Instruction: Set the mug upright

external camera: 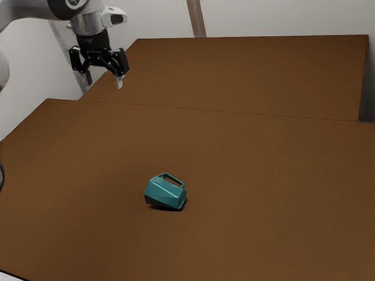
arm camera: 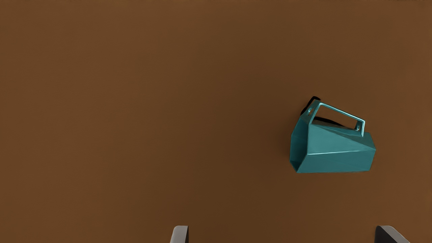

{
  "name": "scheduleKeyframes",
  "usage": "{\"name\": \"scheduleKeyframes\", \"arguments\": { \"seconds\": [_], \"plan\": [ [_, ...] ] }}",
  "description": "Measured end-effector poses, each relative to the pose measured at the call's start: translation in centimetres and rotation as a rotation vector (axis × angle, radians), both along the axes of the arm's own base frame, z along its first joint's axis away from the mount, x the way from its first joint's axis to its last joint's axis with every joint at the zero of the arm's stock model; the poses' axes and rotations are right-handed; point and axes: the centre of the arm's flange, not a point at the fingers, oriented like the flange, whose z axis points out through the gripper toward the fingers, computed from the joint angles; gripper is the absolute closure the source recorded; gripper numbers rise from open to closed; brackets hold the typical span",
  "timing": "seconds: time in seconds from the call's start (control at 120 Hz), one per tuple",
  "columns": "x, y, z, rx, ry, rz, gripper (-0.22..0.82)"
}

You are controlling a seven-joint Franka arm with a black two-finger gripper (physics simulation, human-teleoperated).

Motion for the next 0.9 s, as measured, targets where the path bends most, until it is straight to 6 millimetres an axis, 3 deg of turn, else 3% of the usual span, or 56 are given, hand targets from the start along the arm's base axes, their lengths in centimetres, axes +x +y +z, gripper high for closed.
{"name": "scheduleKeyframes", "arguments": {
  "seconds": [0.1,0.142,0.175,0.225,0.275,0.325,0.392,0.483,0.642,0.9],
  "plan": [
    [0.5,-0.8,-0.1,-0.029,-0.027,-0.030,0.00],
    [1.1,-1.2,-1.4,-0.070,-0.023,-0.035,0.00],
    [1.5,-0.3,-4.2,-0.124,0.010,-0.012,0.00],
    [1.5,3.0,-10.4,-0.274,0.082,0.071,0.00],
    [0.4,6.6,-16.4,-0.462,0.133,0.174,0.00],
    [-0.9,8.9,-21.0,-0.641,0.146,0.259,0.00],
    [-2.2,9.8,-25.0,-0.831,0.119,0.317,0.00],
    [-4.2,8.9,-30.1,-1.022,0.087,0.353,0.00],
    [-7.8,7.2,-34.0,-1.164,0.016,0.298,0.00],
    [-8.5,5.6,-36.1,-1.192,-0.094,0.106,0.00]
  ]
}}
